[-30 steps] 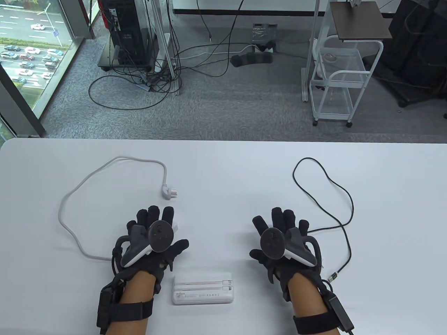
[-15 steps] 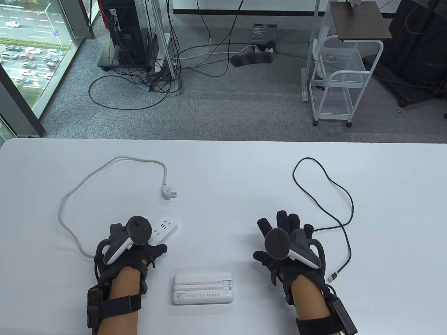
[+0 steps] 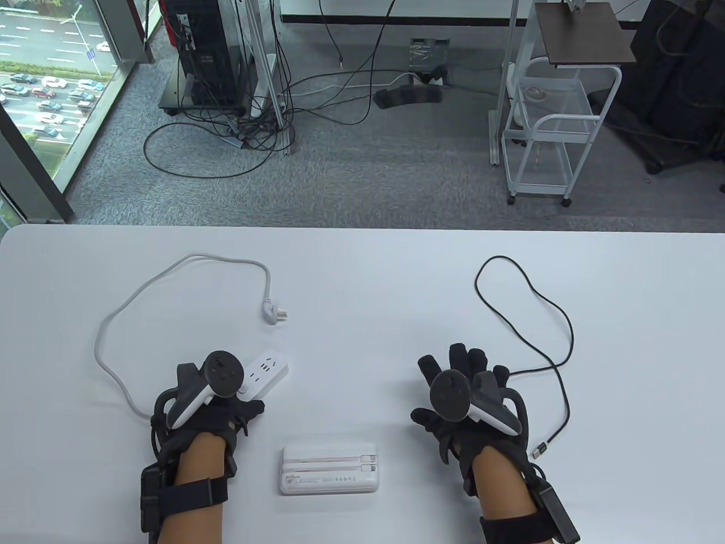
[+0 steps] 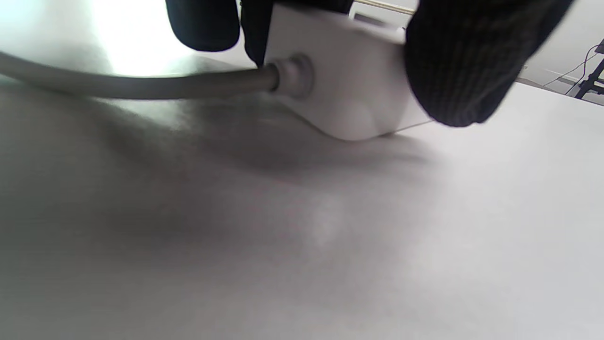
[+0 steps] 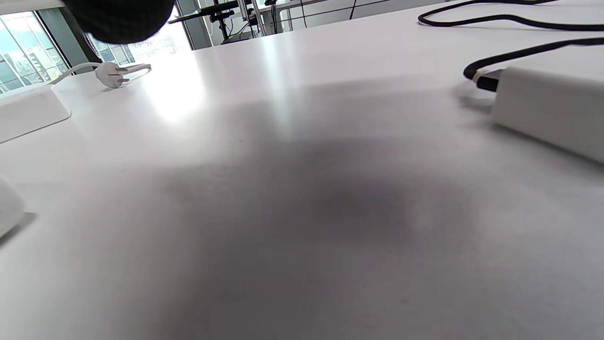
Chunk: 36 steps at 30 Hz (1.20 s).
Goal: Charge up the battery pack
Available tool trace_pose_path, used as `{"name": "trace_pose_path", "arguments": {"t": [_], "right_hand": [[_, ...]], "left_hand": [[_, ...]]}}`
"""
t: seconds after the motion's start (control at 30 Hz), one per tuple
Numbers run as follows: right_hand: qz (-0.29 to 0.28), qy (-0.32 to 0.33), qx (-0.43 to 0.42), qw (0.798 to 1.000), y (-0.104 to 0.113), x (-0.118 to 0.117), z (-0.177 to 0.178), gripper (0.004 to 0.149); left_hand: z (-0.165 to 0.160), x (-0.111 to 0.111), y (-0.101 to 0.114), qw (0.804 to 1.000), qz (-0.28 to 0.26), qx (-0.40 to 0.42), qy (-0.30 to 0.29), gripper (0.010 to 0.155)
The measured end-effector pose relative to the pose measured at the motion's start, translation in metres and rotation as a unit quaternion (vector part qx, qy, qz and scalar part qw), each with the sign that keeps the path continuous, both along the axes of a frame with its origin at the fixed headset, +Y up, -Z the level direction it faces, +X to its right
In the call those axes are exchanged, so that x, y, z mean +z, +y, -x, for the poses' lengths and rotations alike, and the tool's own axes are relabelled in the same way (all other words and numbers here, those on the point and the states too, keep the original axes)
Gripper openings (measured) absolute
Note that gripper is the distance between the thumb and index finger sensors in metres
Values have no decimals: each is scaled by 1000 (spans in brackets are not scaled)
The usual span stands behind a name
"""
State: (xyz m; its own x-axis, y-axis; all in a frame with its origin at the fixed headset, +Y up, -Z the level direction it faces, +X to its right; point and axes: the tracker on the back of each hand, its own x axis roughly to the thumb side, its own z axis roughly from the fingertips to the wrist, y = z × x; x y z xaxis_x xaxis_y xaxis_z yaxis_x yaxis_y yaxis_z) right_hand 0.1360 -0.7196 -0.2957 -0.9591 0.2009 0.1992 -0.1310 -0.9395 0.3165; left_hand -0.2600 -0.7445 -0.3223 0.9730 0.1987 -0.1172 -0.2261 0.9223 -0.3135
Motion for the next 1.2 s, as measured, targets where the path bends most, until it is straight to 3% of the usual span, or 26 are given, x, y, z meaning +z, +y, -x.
{"name": "trace_pose_path", "arguments": {"t": [0.3, 0.57, 0.9, 1.2], "right_hand": [[2, -1, -4, 1000, -1, -1, -1, 85], [8, -3, -5, 1000, 0, 0, -2, 85], [9, -5, -9, 1000, 0, -1, -4, 85], [10, -2, -6, 1000, -1, -2, -3, 85]], "left_hand": [[0, -1, -1, 1000, -16, 3, -6, 87], [-2, -1, 5, 998, -5, 55, -5, 86], [-66, 3, 21, 991, 1, -11, -136, 85], [-112, 6, 18, 975, 10, -61, -213, 87]]}}
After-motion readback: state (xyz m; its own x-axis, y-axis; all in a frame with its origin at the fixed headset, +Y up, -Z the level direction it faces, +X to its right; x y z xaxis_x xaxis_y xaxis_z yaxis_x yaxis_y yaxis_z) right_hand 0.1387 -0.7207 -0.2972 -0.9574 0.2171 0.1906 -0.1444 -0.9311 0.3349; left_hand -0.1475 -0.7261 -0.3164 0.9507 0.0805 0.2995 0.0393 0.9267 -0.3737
